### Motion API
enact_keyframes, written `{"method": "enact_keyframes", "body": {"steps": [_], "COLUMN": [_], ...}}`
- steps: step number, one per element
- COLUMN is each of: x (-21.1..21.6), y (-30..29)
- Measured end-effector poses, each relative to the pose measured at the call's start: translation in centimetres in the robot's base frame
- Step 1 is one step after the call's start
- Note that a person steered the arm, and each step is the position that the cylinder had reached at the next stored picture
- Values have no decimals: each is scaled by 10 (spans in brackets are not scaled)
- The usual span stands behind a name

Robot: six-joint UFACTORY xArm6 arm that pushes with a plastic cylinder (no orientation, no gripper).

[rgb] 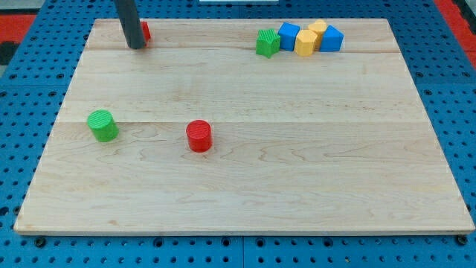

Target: Push the green circle towards the red star

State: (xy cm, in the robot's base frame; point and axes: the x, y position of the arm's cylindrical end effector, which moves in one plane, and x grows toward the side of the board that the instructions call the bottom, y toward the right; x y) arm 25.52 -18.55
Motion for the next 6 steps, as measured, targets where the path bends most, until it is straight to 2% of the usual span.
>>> {"method": "enact_keyframes", "body": {"steps": [2,3,4,5,6], "x": [134,200,224,224,259], "y": [48,28,-7,-40,-40]}}
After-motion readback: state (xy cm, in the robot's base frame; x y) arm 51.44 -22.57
